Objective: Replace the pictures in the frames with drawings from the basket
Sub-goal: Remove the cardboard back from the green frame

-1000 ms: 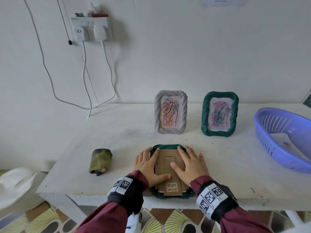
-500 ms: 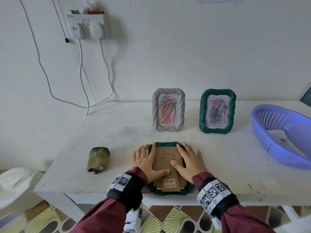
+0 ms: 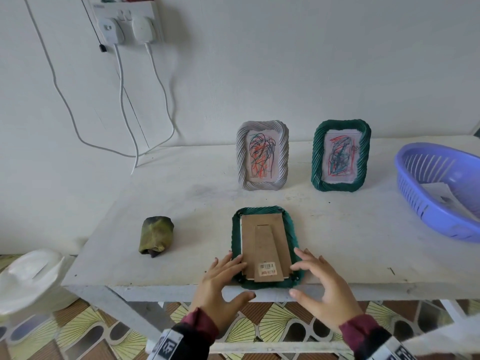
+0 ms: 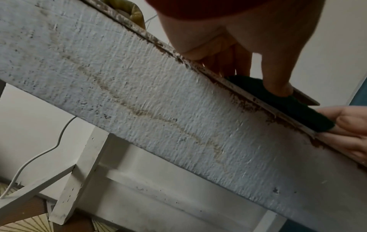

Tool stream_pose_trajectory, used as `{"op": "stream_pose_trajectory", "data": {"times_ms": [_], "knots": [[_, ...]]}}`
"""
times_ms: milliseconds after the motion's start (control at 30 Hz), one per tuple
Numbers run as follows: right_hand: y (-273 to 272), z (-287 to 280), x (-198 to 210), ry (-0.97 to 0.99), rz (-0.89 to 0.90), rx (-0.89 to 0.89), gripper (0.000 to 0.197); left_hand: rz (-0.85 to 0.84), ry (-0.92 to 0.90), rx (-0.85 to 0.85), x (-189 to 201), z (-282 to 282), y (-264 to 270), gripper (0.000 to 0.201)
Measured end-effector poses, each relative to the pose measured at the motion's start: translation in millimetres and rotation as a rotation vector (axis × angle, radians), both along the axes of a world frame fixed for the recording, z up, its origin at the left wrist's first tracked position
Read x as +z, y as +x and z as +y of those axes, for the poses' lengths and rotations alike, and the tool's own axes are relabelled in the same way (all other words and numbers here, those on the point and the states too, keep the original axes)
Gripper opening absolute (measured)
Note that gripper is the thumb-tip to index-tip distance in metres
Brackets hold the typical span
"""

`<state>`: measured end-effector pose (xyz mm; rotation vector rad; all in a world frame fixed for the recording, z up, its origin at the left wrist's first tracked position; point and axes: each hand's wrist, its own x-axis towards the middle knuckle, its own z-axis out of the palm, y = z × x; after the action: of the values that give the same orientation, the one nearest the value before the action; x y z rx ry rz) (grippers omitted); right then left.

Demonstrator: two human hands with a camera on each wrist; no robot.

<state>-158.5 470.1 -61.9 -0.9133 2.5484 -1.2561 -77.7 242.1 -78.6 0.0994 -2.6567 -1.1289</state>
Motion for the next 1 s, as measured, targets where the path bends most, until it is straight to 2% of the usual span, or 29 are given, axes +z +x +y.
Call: {"op": "stream_pose_trajectory", "data": {"times_ms": [100,233,367,533,800,933,1000], "knots": [[0.6,-0.7,-2.4,-0.026,0.011,-0.021,0.033,0.003,0.07,0.051,-0.8,0.6,-3.2,0.039],[-0.9,-1.3,-5.8,-0.024,0.017,-0.024,0.036,-0.023,0.104,0.071,1.2,1.7,-3.0,0.055],[-3.1,-2.7,-5.3,0.043,0.068,0.005,0.043,-0.043,0.128,0.079,4.0,2.2,-2.7,0.053],[-2.3,-3.2,-2.3,0.077,0.064,0.006,0.022,-0.063,0.136,0.072,4.9,1.5,-2.2,0.051],[-1.4,-4.2,-1.9,0.108,0.118,0.021,0.027,-0.067,0.046,0.038,10.9,3.0,-2.5,0.047],[-1.1,-5.4,-1.1,0.113,0.145,0.026,0.027,-0.074,-0.017,0.021,9.8,5.0,-1.6,0.035],[-0.8,-5.4,-0.6,0.121,0.149,0.026,0.028,-0.051,-0.027,0.01,7.8,6.4,-0.4,0.039]]}}
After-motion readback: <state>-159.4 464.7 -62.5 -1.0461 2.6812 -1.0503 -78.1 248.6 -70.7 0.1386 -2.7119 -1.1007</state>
